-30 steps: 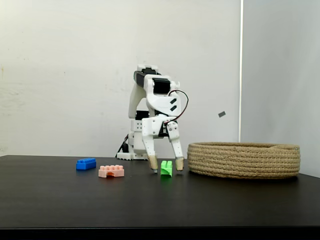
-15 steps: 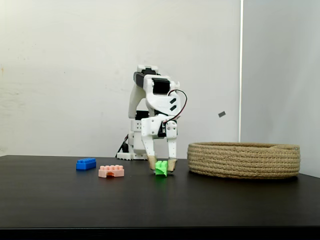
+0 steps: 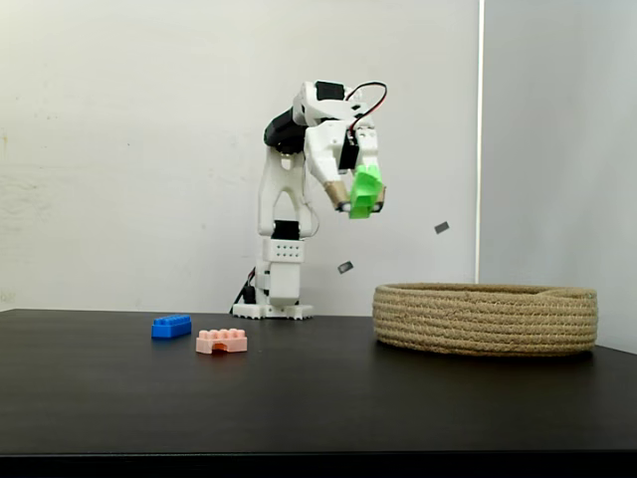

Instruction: Place the lego blocks in the tray

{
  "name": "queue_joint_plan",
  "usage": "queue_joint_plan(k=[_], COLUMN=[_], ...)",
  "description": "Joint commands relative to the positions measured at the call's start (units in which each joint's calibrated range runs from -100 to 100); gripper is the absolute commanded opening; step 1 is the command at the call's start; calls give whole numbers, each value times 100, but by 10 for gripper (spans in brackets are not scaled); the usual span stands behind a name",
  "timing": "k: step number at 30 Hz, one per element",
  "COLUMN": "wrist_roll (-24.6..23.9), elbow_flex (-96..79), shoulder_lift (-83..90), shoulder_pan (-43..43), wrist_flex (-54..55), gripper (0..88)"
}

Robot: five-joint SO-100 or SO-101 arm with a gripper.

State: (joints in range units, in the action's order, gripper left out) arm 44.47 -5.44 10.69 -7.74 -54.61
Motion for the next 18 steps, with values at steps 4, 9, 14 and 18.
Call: queue_joint_plan(k=[4, 9, 14, 18], wrist_roll=[-10, -186, -274, -244], elbow_flex=[-993, -1203, -966, -975], shoulder_lift=[1141, 660, 264, 281], shoulder_pan=[-1213, -1807, -1963, -1864], wrist_flex=[650, 942, 925, 967], gripper=[0, 1, 288, 331])
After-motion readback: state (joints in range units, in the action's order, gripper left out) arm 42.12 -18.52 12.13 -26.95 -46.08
